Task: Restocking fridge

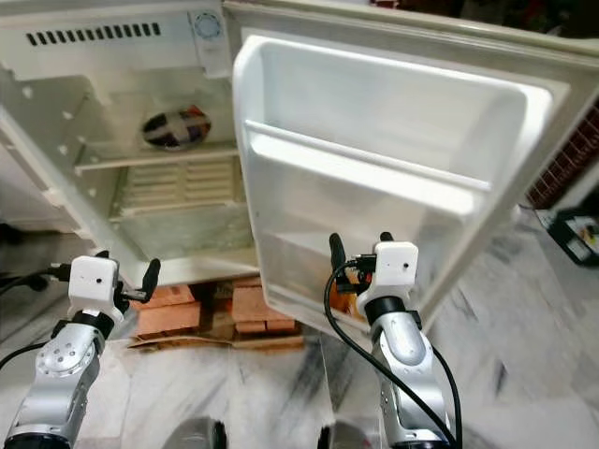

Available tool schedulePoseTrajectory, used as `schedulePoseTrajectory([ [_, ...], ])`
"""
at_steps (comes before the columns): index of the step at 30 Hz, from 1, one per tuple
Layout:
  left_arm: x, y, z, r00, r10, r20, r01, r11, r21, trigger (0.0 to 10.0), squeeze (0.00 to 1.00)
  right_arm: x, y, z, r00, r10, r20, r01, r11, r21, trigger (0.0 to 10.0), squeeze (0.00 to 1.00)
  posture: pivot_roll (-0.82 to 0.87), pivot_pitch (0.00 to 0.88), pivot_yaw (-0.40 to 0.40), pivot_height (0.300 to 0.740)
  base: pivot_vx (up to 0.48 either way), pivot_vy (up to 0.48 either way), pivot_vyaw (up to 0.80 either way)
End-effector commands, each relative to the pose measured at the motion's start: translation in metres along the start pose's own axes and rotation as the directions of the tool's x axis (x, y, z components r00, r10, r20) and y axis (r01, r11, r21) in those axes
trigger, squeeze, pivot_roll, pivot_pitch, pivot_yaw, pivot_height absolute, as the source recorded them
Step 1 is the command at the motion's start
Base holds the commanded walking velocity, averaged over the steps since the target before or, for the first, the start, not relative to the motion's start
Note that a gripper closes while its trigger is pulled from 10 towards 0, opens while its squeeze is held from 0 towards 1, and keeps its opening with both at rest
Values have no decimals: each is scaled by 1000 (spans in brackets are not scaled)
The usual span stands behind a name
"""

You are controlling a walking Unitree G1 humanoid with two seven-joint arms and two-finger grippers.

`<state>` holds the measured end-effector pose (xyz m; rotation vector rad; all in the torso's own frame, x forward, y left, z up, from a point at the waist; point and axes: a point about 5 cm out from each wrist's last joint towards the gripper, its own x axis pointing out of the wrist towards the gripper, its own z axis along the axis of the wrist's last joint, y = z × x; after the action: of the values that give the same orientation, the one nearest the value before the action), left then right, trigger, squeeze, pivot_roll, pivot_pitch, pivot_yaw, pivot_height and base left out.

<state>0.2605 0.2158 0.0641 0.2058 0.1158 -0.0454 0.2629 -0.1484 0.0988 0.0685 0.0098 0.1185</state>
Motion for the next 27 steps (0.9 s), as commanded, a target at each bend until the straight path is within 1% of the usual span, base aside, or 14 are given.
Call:
schedulePoseTrajectory([
  [1,2,-1,1,1000,-3,-7,3,1000,11,10000,0,-1,1,1,1000,6,-1,-6,1000,7,10000,0,-31,0,14,740,0,0,0],
  [5,4,-2,5,1000,-9,4,9,1000,20,10000,0,3,2,1,1000,-11,-4,11,1000,11,10000,0,0,0,17,740,0,0,0],
  [10,5,-3,6,1000,-7,7,7,1000,19,10000,0,5,2,-2,1000,-3,-14,3,1000,3,10000,0,8,0,8,740,0,0,0],
  [13,4,-6,6,1000,-10,12,10,1000,18,10000,0,10,2,2,1000,1,-3,-1,1000,-7,10000,0,7,0,1,740,-245,0,0],
  [15,1,-7,3,1000,-9,4,9,1000,18,10000,0,10,1,1,1000,-4,-7,4,1000,-4,10000,0,10,0,-3,740,-345,0,0],
  [19,1,-8,1,1000,-14,-1,14,1000,22,10000,0,10,3,-1,1000,-1,-16,1,1000,-11,10000,0,14,0,-6,740,-335,0,0],
  [22,2,-6,2,1000,-12,-2,12,1000,25,10000,0,9,3,-3,1000,-2,-25,2,1000,-5,10000,0,18,0,-11,740,-325,0,0],
  [25,1,-4,0,1000,-7,-11,7,1000,28,10000,0,8,-1,-7,999,-10,-52,11,1000,8,10000,0,27,0,-15,740,-294,0,0],
  [27,1,-3,0,1000,-14,-19,15,999,35,10000,0,8,-1,-7,999,12,-52,-12,1000,17,10000,0,29,0,-15,740,-281,0,0],
])
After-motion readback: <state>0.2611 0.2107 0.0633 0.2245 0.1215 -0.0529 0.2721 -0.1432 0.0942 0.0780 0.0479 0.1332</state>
